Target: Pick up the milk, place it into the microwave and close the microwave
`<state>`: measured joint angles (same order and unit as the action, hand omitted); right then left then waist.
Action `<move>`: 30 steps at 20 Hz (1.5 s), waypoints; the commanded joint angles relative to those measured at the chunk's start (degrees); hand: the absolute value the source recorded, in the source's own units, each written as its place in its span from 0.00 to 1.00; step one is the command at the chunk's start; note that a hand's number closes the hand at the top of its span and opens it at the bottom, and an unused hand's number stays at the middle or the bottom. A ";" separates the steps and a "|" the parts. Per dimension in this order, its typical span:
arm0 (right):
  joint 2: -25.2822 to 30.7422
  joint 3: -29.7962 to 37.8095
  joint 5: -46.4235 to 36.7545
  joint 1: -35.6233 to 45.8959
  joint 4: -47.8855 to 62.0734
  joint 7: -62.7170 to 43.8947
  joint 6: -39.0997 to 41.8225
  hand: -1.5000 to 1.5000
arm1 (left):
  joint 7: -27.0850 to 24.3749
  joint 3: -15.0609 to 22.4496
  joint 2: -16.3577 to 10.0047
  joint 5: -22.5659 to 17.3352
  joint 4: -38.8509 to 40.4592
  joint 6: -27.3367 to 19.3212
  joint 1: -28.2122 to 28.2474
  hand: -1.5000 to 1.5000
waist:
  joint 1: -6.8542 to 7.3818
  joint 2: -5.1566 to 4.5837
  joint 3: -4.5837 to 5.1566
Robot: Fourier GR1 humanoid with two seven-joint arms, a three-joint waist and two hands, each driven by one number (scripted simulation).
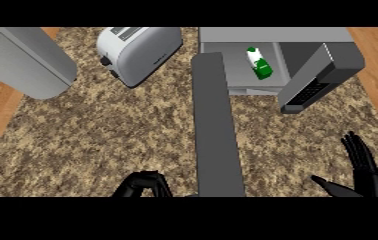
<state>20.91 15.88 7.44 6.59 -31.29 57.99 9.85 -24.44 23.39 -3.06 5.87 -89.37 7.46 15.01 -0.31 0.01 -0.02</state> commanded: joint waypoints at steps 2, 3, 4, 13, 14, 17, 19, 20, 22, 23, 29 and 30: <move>2.01 1.29 1.44 0.13 1.52 4.46 4.95 0.00 | 2.22 -2.02 2.93 2.10 6.46 -4.77 -9.88 1.00 | 0.15 -0.10 -0.02; 4.50 1.49 2.67 -1.09 -1.05 1.70 8.36 0.00 | 4.33 -0.71 2.96 1.46 6.40 -4.92 -10.92 1.00 | -0.06 -0.04 0.02; 3.24 0.44 1.35 -3.34 1.05 7.20 9.52 0.00 | 5.93 1.59 2.98 3.00 7.44 -5.67 -13.13 1.00 | -0.32 -0.13 -0.06; 4.98 -0.22 3.28 -4.22 -3.12 4.23 11.12 0.00 | 13.44 9.96 3.02 6.75 25.02 5.52 -23.07 1.00 | -1.90 -0.32 -0.02; 5.20 -0.57 3.45 -3.25 -4.13 2.66 11.15 0.00 | 14.30 11.41 3.03 4.30 26.41 6.13 -25.05 1.00 | -1.94 -0.34 0.02; 7.28 -0.23 4.45 -4.46 -4.17 4.05 14.30 0.00 | 12.51 18.10 3.05 1.68 28.91 0.51 -27.89 1.00 | -1.87 -0.36 0.00; 6.92 -0.28 5.08 -4.14 -5.81 3.48 13.28 0.00 | 12.91 23.41 3.05 -0.73 28.79 -4.25 -30.31 1.00 | -2.09 -0.30 0.03; 6.55 -1.26 4.43 -4.25 -6.76 4.13 13.24 0.00 | 10.49 24.51 3.05 -1.26 31.55 -6.03 -29.90 1.00 | -2.19 -0.38 0.05; 7.56 -2.21 4.92 -4.60 -8.50 2.76 15.74 0.00 | 7.79 28.13 3.05 -4.44 30.74 -8.72 -30.67 1.00 | -2.90 -0.40 0.12; 7.56 -2.33 5.35 -2.82 -8.52 1.37 15.50 0.00 | 7.66 28.66 3.04 -7.20 31.14 -9.57 -32.70 1.00 | -2.93 -0.54 0.12; 5.45 -5.24 5.66 -3.56 -14.16 0.91 13.97 0.00 | 5.82 33.42 3.00 -15.81 31.01 -18.01 -36.99 1.00 | -5.71 -0.81 0.25; 5.38 -5.51 6.28 -2.08 -16.03 -0.93 13.57 0.00 | 8.69 33.54 3.00 -17.84 29.64 -18.58 -38.81 0.00 | -6.35 -0.77 0.31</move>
<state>26.86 11.55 13.10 3.92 -44.46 53.68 17.84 -16.19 51.91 -1.41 -6.74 -57.96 -8.20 -21.23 -5.02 -0.76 0.14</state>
